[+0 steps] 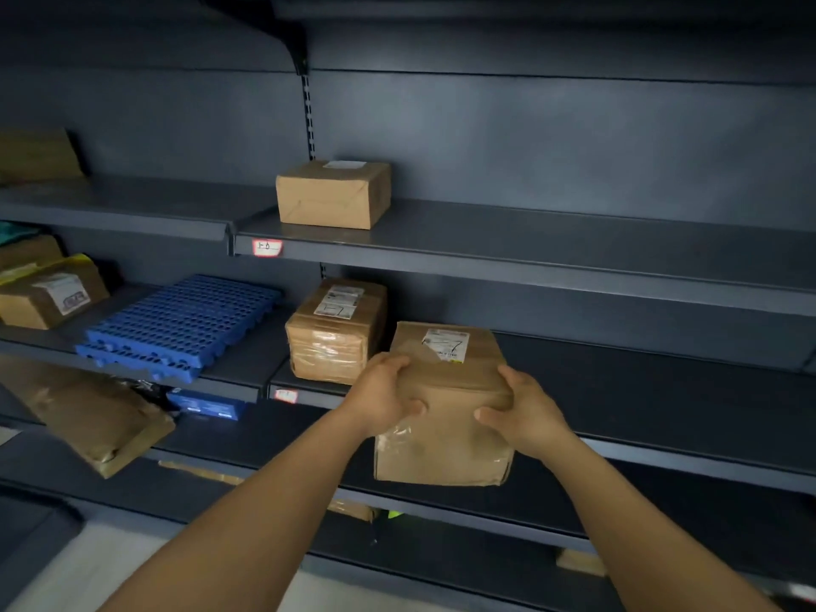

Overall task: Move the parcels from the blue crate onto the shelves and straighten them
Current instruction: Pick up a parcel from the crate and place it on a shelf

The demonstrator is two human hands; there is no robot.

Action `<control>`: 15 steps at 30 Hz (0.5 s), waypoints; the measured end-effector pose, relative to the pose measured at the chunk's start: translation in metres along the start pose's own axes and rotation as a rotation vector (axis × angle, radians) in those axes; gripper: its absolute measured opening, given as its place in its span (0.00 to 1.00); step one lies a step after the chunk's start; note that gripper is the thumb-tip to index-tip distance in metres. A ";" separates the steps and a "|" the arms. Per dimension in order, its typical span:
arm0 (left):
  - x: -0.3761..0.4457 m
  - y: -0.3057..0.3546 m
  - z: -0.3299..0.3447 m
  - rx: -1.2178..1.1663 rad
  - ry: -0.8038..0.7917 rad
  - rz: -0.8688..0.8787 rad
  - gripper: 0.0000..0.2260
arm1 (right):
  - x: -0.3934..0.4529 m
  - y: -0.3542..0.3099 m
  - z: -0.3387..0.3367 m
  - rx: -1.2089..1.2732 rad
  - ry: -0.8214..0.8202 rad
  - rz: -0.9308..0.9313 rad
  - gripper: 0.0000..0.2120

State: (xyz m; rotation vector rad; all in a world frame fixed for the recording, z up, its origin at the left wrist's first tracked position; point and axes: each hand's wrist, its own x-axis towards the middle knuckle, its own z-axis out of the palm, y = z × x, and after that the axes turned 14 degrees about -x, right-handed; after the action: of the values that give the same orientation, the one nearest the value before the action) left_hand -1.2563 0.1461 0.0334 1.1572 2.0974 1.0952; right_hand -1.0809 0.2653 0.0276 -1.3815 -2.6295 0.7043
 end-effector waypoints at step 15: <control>0.138 -0.048 -0.017 0.528 0.031 0.076 0.21 | 0.149 -0.025 0.048 -0.017 0.057 -0.043 0.31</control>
State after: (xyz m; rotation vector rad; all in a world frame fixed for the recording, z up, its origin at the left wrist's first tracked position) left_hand -1.3613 0.2429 -0.0035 1.4697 2.4654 0.5988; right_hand -1.2007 0.3548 -0.0234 -1.3246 -2.6187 0.6302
